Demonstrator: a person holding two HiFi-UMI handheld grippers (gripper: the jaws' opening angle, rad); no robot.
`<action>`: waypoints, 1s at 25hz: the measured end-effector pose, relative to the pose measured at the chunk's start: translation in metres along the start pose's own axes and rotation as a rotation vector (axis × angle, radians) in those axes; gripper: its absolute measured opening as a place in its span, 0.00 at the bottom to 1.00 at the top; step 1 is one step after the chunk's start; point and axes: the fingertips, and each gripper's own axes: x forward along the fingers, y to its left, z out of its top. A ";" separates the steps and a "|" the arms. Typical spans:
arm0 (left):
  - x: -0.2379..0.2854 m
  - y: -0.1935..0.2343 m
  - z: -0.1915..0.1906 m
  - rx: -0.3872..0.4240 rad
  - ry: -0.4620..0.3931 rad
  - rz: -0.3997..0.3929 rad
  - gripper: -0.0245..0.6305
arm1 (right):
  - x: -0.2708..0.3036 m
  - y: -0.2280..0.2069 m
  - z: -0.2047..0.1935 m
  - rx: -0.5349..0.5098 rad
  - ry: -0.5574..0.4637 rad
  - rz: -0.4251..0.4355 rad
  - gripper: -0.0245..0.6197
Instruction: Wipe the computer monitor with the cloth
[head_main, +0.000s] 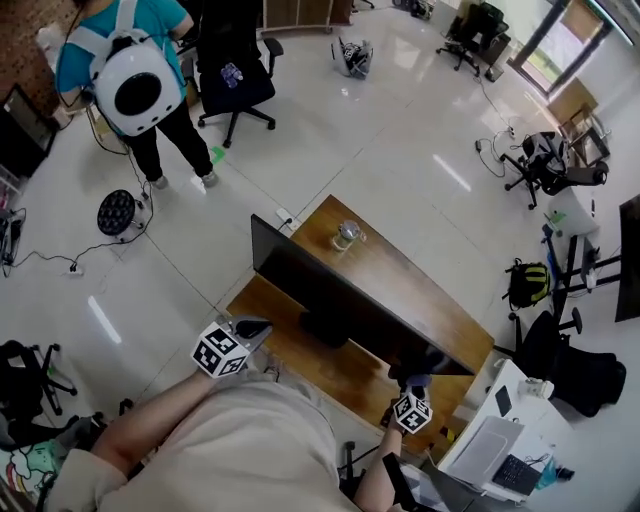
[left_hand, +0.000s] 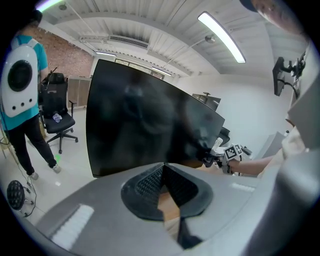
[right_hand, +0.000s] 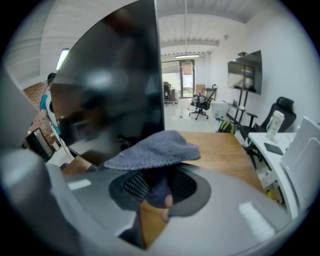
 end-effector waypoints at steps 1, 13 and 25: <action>-0.002 0.001 -0.002 -0.004 -0.001 0.002 0.04 | 0.001 0.000 -0.002 -0.012 0.007 0.002 0.16; -0.005 0.012 -0.008 -0.006 0.016 0.018 0.04 | 0.023 0.001 -0.039 -0.063 0.094 0.007 0.16; -0.007 0.030 -0.007 -0.017 0.029 0.035 0.04 | 0.045 0.001 -0.065 -0.051 0.166 -0.011 0.17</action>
